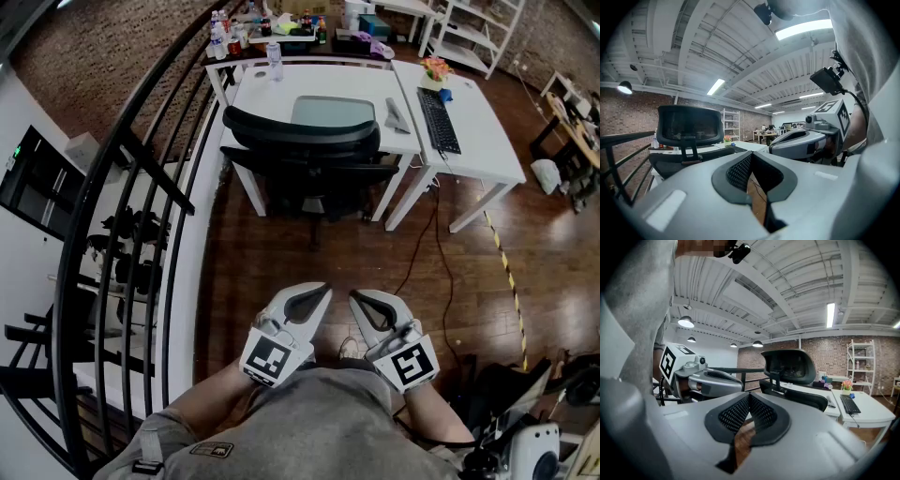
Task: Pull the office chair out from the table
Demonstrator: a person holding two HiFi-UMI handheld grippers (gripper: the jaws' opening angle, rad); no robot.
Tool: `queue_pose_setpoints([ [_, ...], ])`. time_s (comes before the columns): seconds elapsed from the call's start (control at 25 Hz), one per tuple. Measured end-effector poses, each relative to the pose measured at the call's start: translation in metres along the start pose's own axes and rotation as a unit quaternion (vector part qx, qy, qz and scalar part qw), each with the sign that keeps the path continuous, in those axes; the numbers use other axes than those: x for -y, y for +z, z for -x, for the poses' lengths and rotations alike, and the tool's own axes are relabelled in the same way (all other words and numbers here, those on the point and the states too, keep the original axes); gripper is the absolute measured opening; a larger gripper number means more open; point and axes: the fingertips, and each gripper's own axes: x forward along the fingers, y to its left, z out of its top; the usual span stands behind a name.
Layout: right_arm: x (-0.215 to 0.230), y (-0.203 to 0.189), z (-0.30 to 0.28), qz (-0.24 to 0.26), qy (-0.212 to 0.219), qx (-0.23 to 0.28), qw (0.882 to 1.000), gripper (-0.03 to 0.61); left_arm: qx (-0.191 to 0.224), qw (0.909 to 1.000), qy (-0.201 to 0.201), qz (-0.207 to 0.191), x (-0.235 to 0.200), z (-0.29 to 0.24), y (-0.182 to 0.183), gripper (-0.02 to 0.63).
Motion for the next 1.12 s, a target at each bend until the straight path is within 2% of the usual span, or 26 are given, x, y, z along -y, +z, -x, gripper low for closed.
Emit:
queue_pose_setpoints([
  [0.16,-0.003,0.0,-0.008,-0.006,-0.007,-0.001,1.0,0.006,-0.008,0.9999,0.0,-0.008,-0.011,0.004,-0.021,0.003],
  [0.36,0.001,0.003,-0.014,-0.002,-0.01,0.002,1.0,0.006,0.001,1.0,0.009,0.001,-0.027,0.002,-0.013,0.003],
  [0.64,0.036,0.008,-0.026,-0.001,-0.02,0.012,1.0,0.006,0.007,0.9995,0.029,-0.006,-0.06,-0.022,-0.002,0.003],
  [0.84,0.074,0.015,-0.046,0.002,-0.014,0.022,1.0,0.006,0.009,0.9986,0.051,-0.009,-0.09,-0.049,0.004,0.003],
  [0.96,0.109,0.021,-0.06,0.006,-0.01,0.034,0.999,0.006,0.006,0.9969,0.078,-0.003,-0.116,-0.067,0.008,0.003],
  [1.12,0.159,0.029,-0.076,0.011,0.001,0.042,0.999,0.006,-0.008,0.9924,0.122,-0.013,-0.153,-0.084,0.008,0.003],
])
